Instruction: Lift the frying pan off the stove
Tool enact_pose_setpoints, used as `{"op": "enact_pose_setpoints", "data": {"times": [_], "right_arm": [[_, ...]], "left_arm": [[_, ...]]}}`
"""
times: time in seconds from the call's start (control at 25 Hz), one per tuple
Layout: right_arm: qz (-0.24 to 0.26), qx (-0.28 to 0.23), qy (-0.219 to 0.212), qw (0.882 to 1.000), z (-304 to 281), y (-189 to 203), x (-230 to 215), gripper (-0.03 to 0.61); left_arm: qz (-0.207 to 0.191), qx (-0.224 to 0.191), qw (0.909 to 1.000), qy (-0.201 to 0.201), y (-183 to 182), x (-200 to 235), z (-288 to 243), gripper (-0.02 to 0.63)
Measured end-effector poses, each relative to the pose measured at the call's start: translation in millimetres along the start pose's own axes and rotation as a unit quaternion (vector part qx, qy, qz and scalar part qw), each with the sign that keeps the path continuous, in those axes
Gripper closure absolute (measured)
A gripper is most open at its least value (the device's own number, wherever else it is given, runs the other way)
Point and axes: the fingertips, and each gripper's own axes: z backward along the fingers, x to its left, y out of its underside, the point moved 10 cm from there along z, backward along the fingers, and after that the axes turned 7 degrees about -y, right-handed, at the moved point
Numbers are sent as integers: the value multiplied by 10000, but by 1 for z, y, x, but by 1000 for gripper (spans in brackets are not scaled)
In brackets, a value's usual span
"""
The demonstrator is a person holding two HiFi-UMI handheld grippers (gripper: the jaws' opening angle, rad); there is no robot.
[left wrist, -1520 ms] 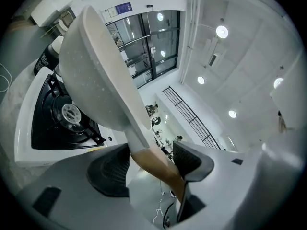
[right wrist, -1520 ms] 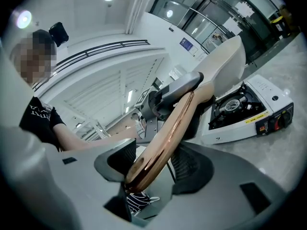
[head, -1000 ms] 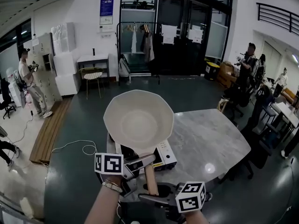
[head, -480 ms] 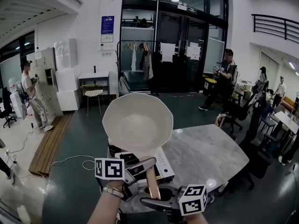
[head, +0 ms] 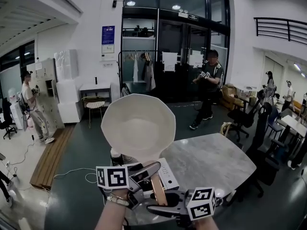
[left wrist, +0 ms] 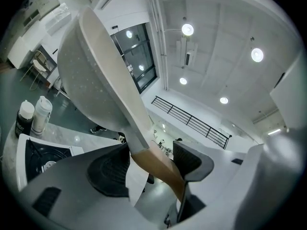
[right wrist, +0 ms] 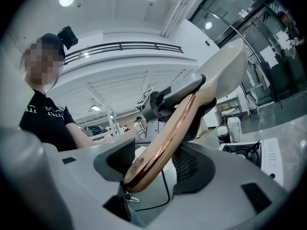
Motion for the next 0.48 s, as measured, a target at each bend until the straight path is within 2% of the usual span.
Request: {"op": "enact_pose_setpoints", "data": {"times": [0.28, 0.48], "right_arm": [[136, 24, -249, 9996, 3, -6, -6, 324], [212, 157, -347, 9990, 6, -4, -16, 324]], "left_arm": [[-60, -247, 9996, -110, -4, -3, 1, 319], [-176, -209, 9992, -276, -4, -1, -1, 319]]}}
